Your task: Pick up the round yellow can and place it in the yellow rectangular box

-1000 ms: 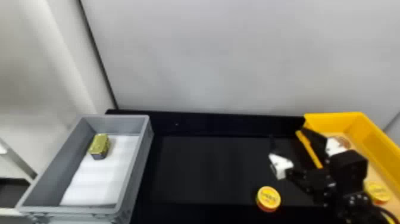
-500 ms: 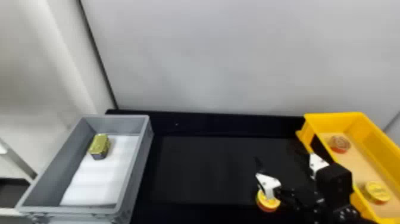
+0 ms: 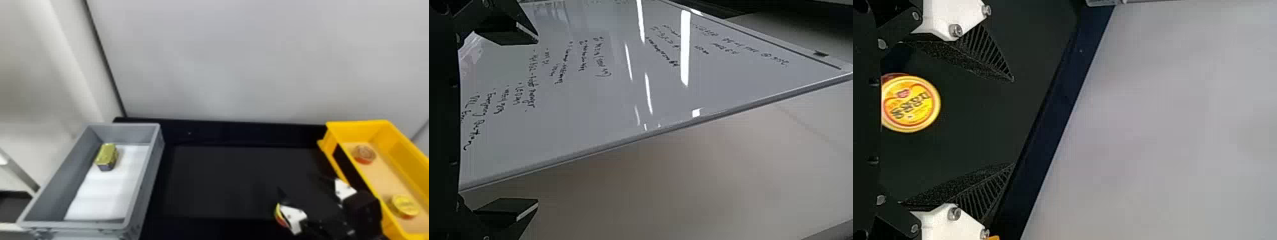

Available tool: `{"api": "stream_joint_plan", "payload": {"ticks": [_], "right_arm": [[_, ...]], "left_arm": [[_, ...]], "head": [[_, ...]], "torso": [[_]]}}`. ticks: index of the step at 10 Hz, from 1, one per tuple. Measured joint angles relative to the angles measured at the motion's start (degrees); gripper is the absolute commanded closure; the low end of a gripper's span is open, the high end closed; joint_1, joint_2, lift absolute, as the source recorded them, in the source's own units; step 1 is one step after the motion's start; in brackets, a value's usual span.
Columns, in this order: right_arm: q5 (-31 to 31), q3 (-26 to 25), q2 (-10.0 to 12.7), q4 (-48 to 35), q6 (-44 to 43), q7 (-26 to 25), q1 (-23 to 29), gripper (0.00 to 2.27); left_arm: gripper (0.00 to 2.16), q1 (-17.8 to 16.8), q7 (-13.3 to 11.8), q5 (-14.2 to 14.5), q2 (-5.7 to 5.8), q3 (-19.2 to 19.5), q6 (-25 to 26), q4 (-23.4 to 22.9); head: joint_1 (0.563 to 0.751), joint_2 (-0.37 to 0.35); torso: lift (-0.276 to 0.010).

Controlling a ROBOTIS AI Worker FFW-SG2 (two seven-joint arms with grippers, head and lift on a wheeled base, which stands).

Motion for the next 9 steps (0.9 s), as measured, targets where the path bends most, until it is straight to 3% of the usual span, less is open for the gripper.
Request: {"api": "stream_joint_plan", "payload": {"ticks": [5, 9], "right_arm": [[2.5, -4.7, 0.8, 2.5, 0.2, 4.6, 4.8, 0.23], [4.1, -6.1, 1.4, 5.1, 0.7, 6.4, 5.0, 0.22]], "left_arm": [[0.12, 0.4, -0.2, 0.1, 0.00, 0.7, 0.0, -0.2], [0.12, 0.4, -0.2, 0.1, 0.00, 0.7, -0.1, -0.3]], "head": [[0.694, 0.014], [0.694, 0.014]], "torso": [[-0.090], [-0.090]]}}
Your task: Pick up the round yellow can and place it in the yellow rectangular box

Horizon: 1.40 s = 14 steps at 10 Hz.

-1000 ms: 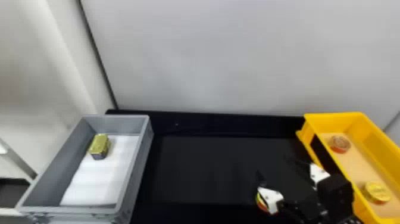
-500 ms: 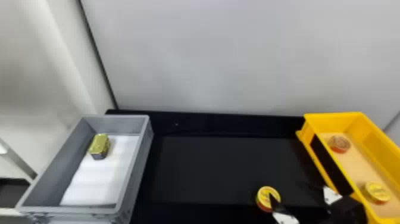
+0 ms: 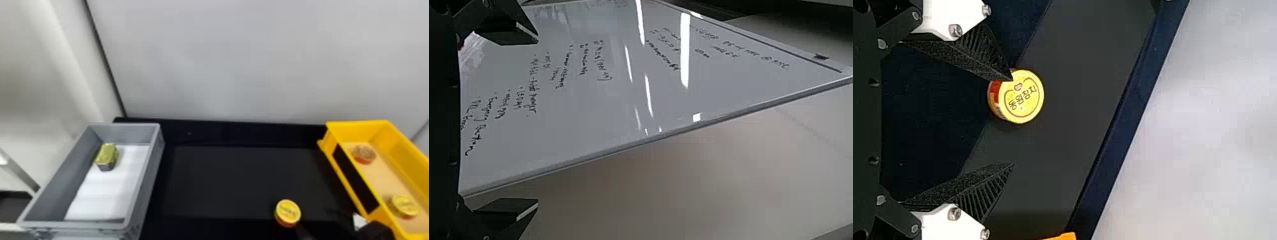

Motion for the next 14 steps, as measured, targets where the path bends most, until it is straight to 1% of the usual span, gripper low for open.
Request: {"api": "stream_joint_plan", "payload": {"ticks": [3, 5, 7, 8, 11, 14], "right_arm": [[0.0, -0.2, 1.1, 2.9, 0.7, 0.8, -2.5, 0.08], [-0.1, 0.5, 0.9, 4.4, 1.0, 1.5, -4.2, 0.11], [0.0, 1.2, 1.0, 5.2, 2.6, 4.5, -6.2, 0.05], [0.0, 1.6, 1.1, 5.2, 3.6, 5.2, -7.1, 0.05], [-1.4, 3.2, 1.4, 5.9, 4.8, 4.5, -8.7, 0.00], [-2.9, 5.1, 1.6, 8.8, 5.3, 4.6, -11.9, 0.00]], "left_arm": [[0.12, 0.0, 0.0, 0.0, 0.00, -0.1, 0.0, -0.1], [0.12, 0.0, 0.0, 0.0, 0.00, -0.1, 0.0, -0.2], [0.12, 0.0, 0.0, 0.0, 0.00, -0.1, 0.0, -0.2], [0.12, 0.0, 0.0, 0.0, 0.00, 0.0, 0.0, -0.2], [0.12, 0.0, 0.0, 0.0, 0.00, 0.0, 0.0, -0.2], [0.13, -0.1, 0.0, 0.0, 0.00, -0.2, 0.0, -0.3]], "head": [[0.694, 0.014], [0.694, 0.014], [0.694, 0.014], [0.694, 0.014], [0.694, 0.014], [0.694, 0.014]], "torso": [[-0.090], [-0.090], [-0.090], [-0.090], [-0.090], [-0.090]]}}
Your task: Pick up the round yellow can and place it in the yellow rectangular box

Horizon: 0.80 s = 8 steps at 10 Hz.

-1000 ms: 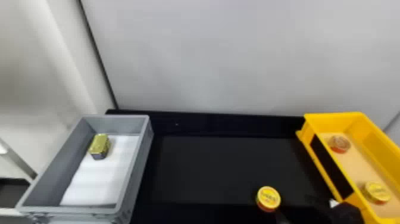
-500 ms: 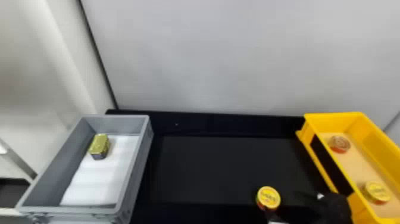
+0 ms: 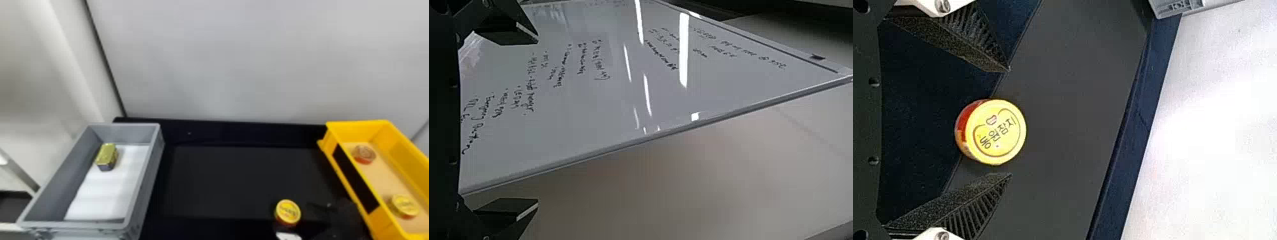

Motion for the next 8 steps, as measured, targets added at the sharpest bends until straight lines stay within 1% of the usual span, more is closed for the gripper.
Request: {"api": "stream_joint_plan", "payload": {"ticks": [4, 8], "right_arm": [[-0.1, 0.7, 0.0, 5.0, -2.1, -0.3, -4.6, 0.00], [-0.3, 0.5, -0.1, 5.9, -1.8, -0.4, -3.8, 0.02]], "left_arm": [[0.12, -0.1, 0.0, 0.0, 0.00, -0.2, 0.0, -0.1], [0.12, 0.0, 0.0, 0.0, 0.00, 0.2, -0.1, -0.3]], "head": [[0.694, 0.014], [0.694, 0.014]], "torso": [[-0.090], [-0.090]]}}
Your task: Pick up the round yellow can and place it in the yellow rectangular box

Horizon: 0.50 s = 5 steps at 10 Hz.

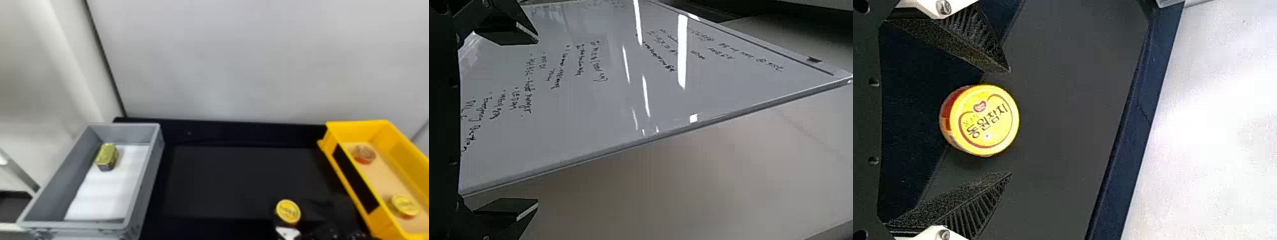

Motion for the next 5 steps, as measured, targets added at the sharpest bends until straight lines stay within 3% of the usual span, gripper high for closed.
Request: {"api": "stream_joint_plan", "payload": {"ticks": [5], "right_arm": [[-0.9, 1.1, 0.1, 3.0, -0.4, -0.1, -0.2, 0.04]], "left_arm": [[0.12, -0.1, 0.0, 0.0, 0.00, -0.3, -0.1, 0.0]], "head": [[0.694, 0.014]], "torso": [[-0.090]]}}
